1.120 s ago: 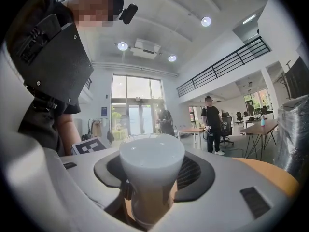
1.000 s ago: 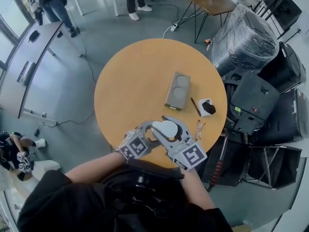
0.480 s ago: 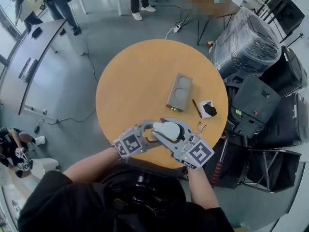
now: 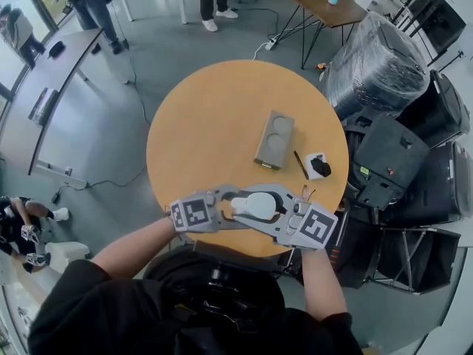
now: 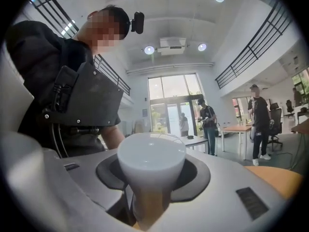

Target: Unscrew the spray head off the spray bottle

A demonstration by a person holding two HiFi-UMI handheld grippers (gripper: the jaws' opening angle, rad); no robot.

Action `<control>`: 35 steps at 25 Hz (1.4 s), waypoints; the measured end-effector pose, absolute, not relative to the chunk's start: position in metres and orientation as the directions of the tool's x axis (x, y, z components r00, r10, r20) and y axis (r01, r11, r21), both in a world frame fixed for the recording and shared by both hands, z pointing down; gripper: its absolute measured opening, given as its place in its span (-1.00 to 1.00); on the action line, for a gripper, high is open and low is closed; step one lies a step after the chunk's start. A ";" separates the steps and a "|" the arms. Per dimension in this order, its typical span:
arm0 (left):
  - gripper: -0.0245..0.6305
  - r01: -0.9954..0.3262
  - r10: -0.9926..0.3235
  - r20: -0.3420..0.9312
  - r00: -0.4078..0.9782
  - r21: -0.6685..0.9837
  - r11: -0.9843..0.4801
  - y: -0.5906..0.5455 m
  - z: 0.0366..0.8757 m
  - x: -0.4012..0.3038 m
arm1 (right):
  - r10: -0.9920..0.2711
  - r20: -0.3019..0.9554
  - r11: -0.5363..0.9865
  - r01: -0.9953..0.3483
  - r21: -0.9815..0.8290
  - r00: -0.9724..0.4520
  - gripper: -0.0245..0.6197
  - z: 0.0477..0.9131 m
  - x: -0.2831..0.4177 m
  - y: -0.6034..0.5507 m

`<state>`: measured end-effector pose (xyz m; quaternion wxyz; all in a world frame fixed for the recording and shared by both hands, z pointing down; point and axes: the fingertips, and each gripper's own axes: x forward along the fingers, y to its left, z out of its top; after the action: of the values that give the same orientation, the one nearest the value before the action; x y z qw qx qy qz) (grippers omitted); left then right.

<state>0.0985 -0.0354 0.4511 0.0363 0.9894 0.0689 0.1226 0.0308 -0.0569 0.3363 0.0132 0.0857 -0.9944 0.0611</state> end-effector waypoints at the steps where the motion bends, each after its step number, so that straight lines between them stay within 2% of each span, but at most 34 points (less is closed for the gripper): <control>1: 0.00 0.121 0.137 0.238 0.961 0.084 -0.989 -0.037 0.451 0.098 | -0.173 0.035 0.978 -0.176 -0.114 -0.984 -0.26 0.336 0.032 -0.058; 5: 0.01 0.074 0.090 0.238 0.967 0.078 -0.994 -0.045 0.446 0.099 | -0.274 0.017 0.959 -0.274 -0.075 -0.962 -0.23 0.332 0.037 -0.072; 7: 0.01 0.035 0.051 0.236 0.971 0.071 -0.997 -0.048 0.442 0.099 | -0.331 0.025 0.942 -0.332 -0.055 -0.943 -0.04 0.333 0.038 -0.078; 10: 0.01 -0.071 -0.055 0.235 0.970 0.062 -0.996 -0.062 0.440 0.096 | -0.432 0.051 0.900 -0.434 -0.044 -0.901 0.05 0.338 0.043 -0.089; 15: 0.02 -0.269 -0.252 0.217 0.943 0.047 -0.962 -0.087 0.435 0.090 | -0.610 0.059 0.787 -0.613 -0.068 -0.790 0.05 0.348 0.052 -0.106; 18: 0.02 -0.331 -0.320 0.199 0.926 0.021 -0.943 -0.091 0.426 0.093 | -0.664 0.063 0.744 -0.667 -0.048 -0.745 0.05 0.350 0.051 -0.108; 22: 0.02 -0.403 -0.400 0.194 0.896 -0.026 -0.915 -0.094 0.423 0.097 | -0.742 0.051 0.668 -0.743 -0.037 -0.669 -0.05 0.347 0.055 -0.116; 26: 0.02 -0.424 -0.422 0.184 0.888 -0.034 -0.905 -0.091 0.421 0.101 | -0.737 0.038 0.673 -0.738 -0.049 -0.674 -0.13 0.343 0.057 -0.111; 35: 0.01 -0.319 -0.316 0.172 0.933 -0.011 -0.948 -0.078 0.415 0.108 | -0.649 0.009 0.759 -0.648 -0.067 -0.761 -0.13 0.335 0.061 -0.099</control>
<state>0.1080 -0.0781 0.4147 0.0087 0.9831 -0.1615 0.0858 0.0607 -0.0989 0.3347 -0.0072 0.3458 -0.9377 0.0330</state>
